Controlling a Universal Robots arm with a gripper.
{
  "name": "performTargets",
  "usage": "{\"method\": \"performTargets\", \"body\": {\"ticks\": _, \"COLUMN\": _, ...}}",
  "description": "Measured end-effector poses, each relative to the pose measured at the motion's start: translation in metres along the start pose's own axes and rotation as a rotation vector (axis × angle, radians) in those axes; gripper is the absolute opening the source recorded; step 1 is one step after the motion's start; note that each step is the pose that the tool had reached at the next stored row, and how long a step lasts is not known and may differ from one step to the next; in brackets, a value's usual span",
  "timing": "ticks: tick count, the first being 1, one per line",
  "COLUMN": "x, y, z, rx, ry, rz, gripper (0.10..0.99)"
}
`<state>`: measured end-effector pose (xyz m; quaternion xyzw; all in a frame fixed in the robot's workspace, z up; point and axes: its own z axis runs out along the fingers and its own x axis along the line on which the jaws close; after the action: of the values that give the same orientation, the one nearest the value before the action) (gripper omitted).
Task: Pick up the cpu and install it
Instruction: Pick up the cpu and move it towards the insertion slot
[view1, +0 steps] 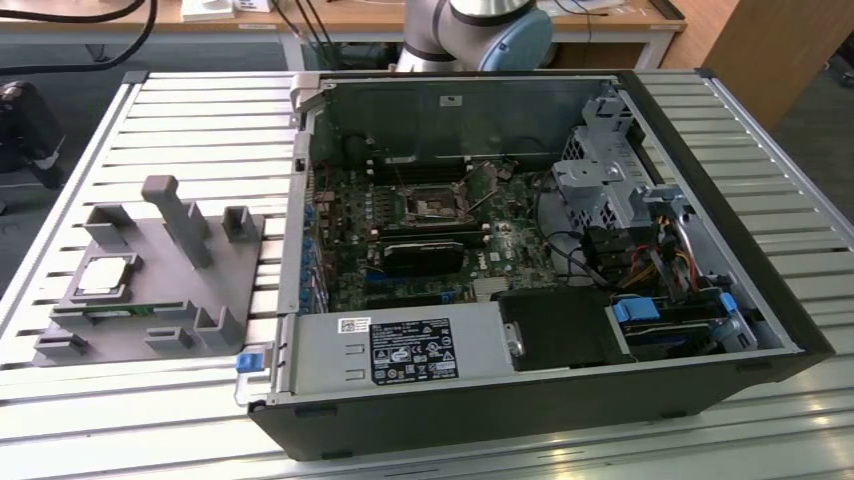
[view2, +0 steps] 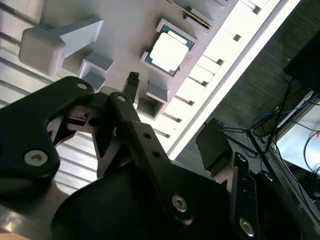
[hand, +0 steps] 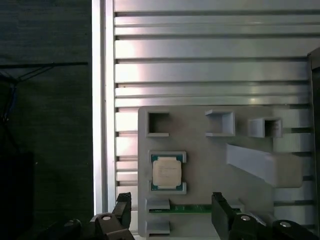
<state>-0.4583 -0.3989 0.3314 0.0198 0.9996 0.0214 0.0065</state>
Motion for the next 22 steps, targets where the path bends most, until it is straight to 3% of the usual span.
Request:
{"method": "performTargets", "body": {"ticks": 1, "x": 0.0000, "y": -0.0001, "z": 0.0018, "rx": 0.000, "ry": 0.0002, "rz": 0.000, "gripper": 0.761}}
{"method": "performTargets", "body": {"ticks": 5, "x": 0.0001, "y": -0.0004, "z": 0.0090, "rx": 0.000, "ry": 0.0006, "rz": 0.007, "gripper": 0.761}}
{"method": "performTargets", "body": {"ticks": 12, "x": 0.0005, "y": -0.0011, "z": 0.0202, "rx": 0.000, "ry": 0.0092, "rz": 0.008, "gripper": 0.761}}
{"method": "performTargets", "body": {"ticks": 22, "x": 0.0008, "y": -0.0044, "z": 0.0384, "rx": -0.004, "ry": 0.0103, "rz": -0.007, "gripper": 0.761}}
